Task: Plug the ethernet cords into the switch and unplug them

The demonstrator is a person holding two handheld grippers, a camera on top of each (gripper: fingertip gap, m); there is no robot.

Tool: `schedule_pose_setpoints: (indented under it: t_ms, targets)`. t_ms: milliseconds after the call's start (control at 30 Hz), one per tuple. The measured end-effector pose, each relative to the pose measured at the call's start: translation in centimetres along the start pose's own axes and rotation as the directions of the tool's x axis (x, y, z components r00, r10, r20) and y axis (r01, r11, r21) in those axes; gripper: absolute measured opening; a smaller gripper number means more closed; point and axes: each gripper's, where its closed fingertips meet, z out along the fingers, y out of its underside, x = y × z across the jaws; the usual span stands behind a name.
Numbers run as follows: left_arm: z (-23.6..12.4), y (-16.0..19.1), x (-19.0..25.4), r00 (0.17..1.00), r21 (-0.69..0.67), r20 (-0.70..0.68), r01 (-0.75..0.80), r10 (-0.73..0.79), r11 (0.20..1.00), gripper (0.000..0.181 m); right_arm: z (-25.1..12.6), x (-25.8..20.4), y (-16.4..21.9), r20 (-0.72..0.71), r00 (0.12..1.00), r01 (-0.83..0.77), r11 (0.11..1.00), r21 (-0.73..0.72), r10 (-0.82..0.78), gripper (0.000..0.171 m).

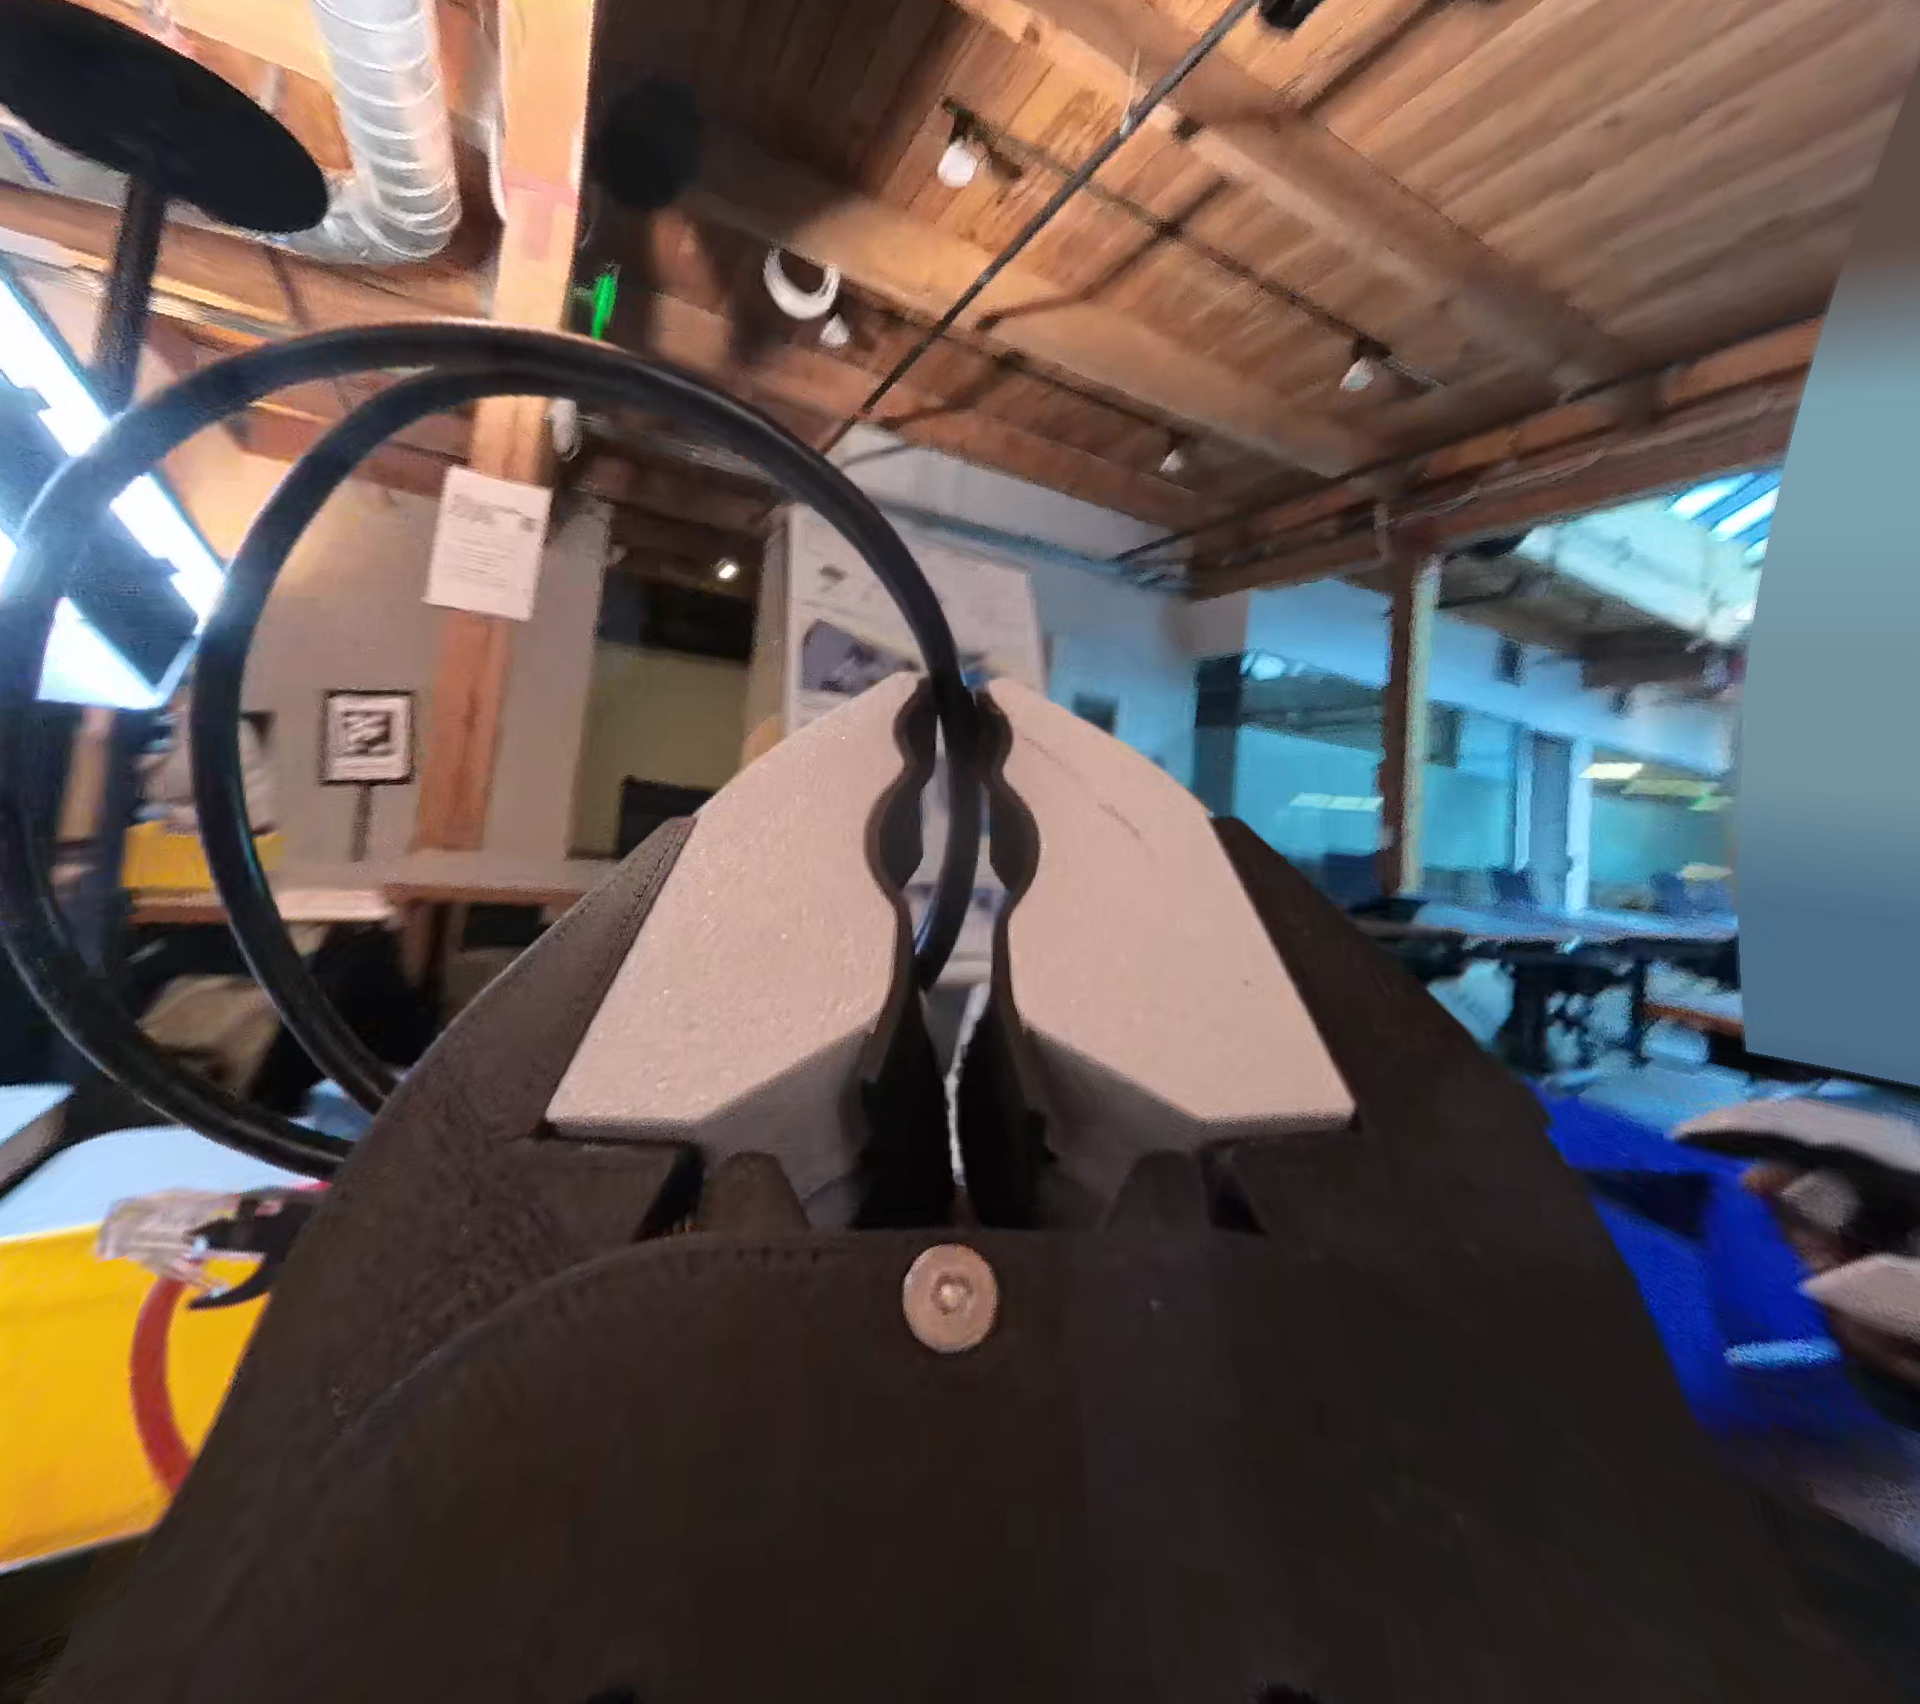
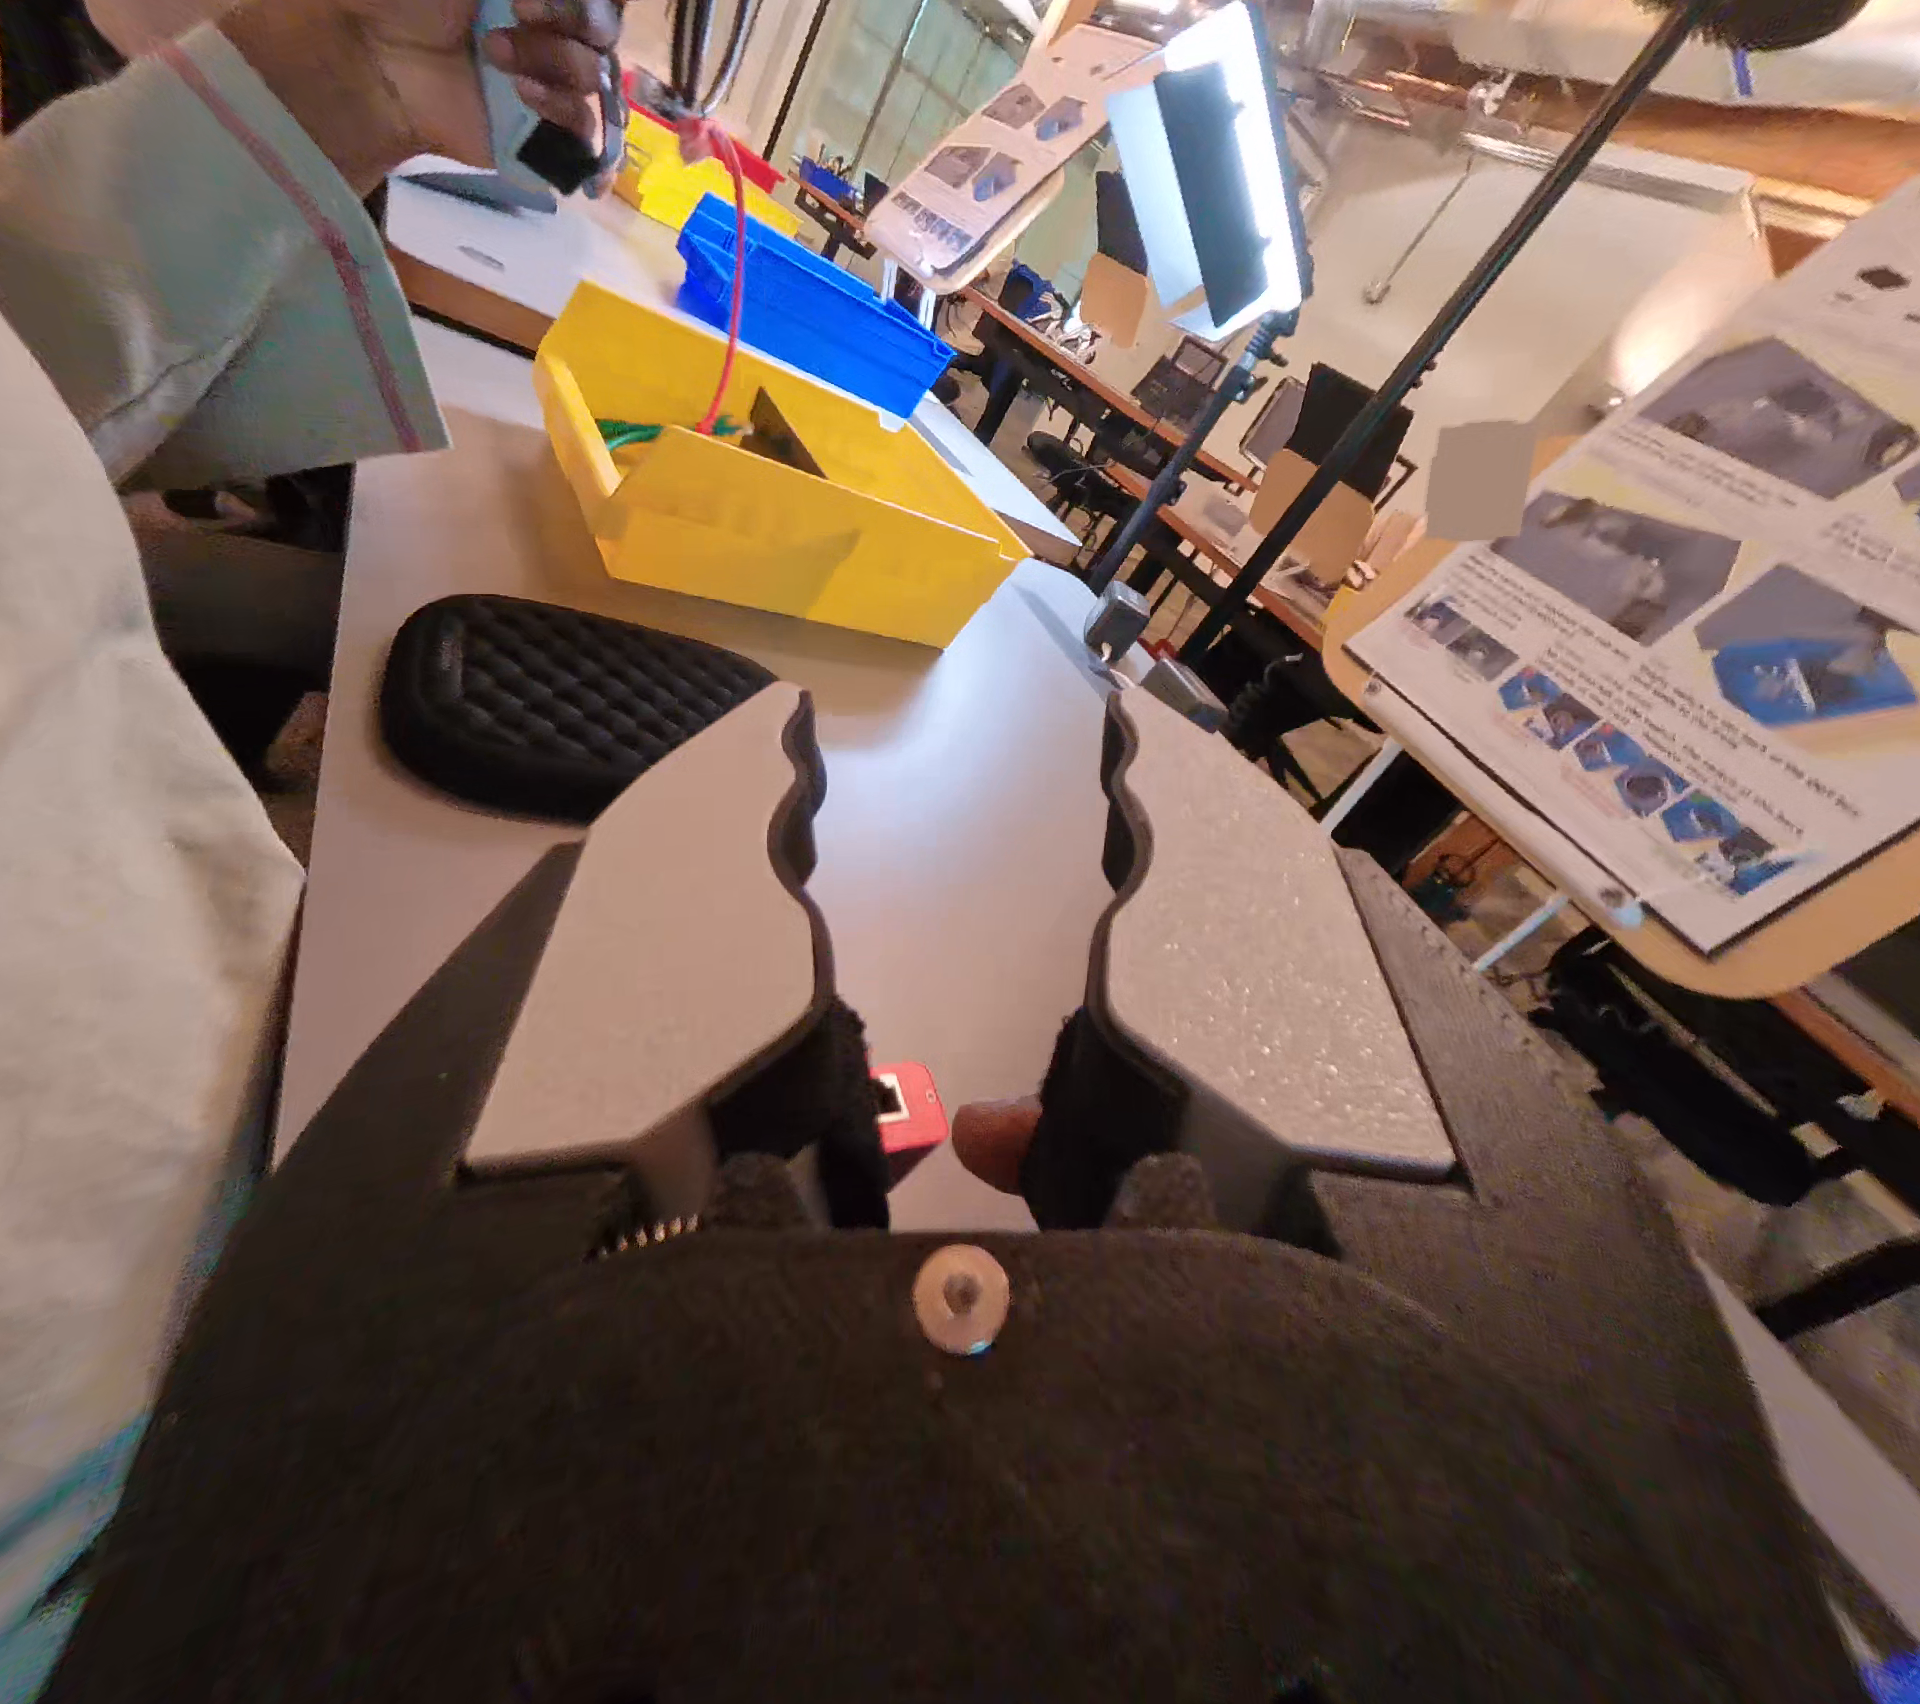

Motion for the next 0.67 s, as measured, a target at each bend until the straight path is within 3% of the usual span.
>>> schedule_pose_setpoints:
  t_ms: [133, 233, 300, 367, 433, 467, 567, 667]
  targets:
    - [0.0, 3.5, -5.9, 0.995, -0.18, 0.074, 0.085, -0.073, 0.98, 0.006, 1.3, -1.2, 0.5, 0.016, 0.996, 0.088, 0.994, -0.062, -0.087, 0.053]
    - [-1.4, 8.5, -10.7, 0.985, -0.472, 0.155, 0.009, 0.073, 0.881, 0.007, 1.9, -1.5, 0.6, 0.028, 0.993, 0.115, 0.989, -0.093, -0.113, 0.053]
    - [-2.2, 10.3, -11.8, 0.986, -0.557, 0.135, -0.009, 0.1, 0.831, 0.006, 2.0, -1.7, 0.5, 0.04, 0.991, 0.129, 0.988, -0.089, -0.126, 0.053]
    - [-1.9, 8.8, -9.3, 0.999, -0.454, -0.021, 0.016, -0.029, 0.891, 0.006, 1.9, -1.6, 0.4, 0.034, 0.993, 0.119, 0.99, -0.081, -0.117, 0.052]
    - [-2.0, 5.1, -6.4, 0.954, -0.273, -0.198, 0.167, -0.225, 0.947, 0.006, 1.8, -1.9, 0.6, 0.039, 0.994, 0.107, 0.992, -0.074, -0.105, 0.051]
    - [-2.3, 4.1, -6.4, 0.939, -0.231, -0.217, 0.218, -0.269, 0.948, 0.006, 1.8, -2.0, 0.7, 0.038, 0.993, 0.111, 0.991, -0.076, -0.109, 0.051]
    - [-3.1, 4.1, -7.6, 0.964, -0.218, -0.179, 0.158, -0.199, 0.963, 0.006, 1.8, -2.1, 0.9, 0.043, 0.991, 0.131, 0.987, -0.095, -0.128, 0.05]
    - [-3.9, 1.5, -5.1, 0.889, -0.082, -0.315, 0.324, -0.333, 0.943, 0.006, 2.1, -2.3, 0.9, 0.052, 0.99, 0.137, 0.986, -0.091, -0.132, 0.05]
